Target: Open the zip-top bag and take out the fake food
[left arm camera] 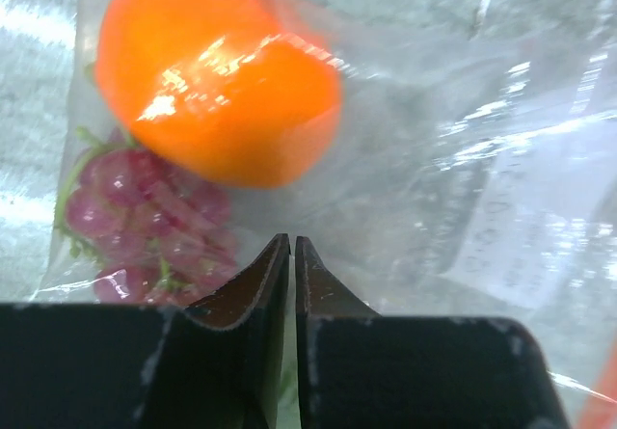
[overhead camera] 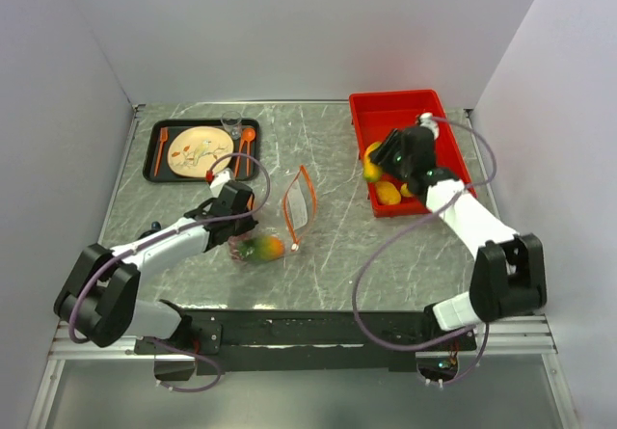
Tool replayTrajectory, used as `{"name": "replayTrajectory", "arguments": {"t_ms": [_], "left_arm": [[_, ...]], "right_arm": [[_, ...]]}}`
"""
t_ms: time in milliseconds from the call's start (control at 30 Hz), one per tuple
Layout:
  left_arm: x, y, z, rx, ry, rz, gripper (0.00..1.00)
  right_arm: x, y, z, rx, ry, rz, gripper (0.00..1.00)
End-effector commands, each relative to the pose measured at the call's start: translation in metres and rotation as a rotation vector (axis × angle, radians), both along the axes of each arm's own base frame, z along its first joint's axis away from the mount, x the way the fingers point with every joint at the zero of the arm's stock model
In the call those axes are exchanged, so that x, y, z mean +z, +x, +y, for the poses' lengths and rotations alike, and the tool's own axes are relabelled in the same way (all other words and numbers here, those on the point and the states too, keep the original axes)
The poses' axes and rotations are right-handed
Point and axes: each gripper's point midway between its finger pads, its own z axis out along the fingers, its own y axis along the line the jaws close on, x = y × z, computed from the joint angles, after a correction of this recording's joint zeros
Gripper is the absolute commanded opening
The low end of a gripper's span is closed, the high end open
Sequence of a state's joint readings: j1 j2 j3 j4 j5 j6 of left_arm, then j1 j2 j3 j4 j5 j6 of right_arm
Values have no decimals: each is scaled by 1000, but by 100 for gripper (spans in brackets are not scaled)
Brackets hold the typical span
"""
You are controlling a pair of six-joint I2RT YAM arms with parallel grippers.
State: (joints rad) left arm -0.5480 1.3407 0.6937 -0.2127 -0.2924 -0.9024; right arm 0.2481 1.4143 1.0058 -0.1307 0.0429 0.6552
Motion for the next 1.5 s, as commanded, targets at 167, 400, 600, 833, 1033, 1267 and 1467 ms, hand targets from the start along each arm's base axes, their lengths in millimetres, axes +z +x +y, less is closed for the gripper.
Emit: {"name": "replayTrajectory", "arguments": {"t_ms": [167,400,600,833,1033,1267,1467], "left_arm": [[55,13,-10,-25,-62,-108,20],[70,16,-2,12,-86,-148,54],[75,14,16,70,-101,-178,74],[67,13,51,212,-75,-188,68],[69,25,65,283,-81,-201,48],[60,41,61,309,-89,-174,30],[46,43,62,311,-73,-160,25]], "right_arm": [[21,106,-110,-278,-32,-32,35],[-4,152,-127,-293,-40,57,67],[0,161,-123,-249,-44,81,80],[31,100,-51,-87,-49,23,73],[14,16,56,167,92,-18,47],[13,-37,150,384,156,-20,33],[-17,-53,194,494,148,56,29]]}}
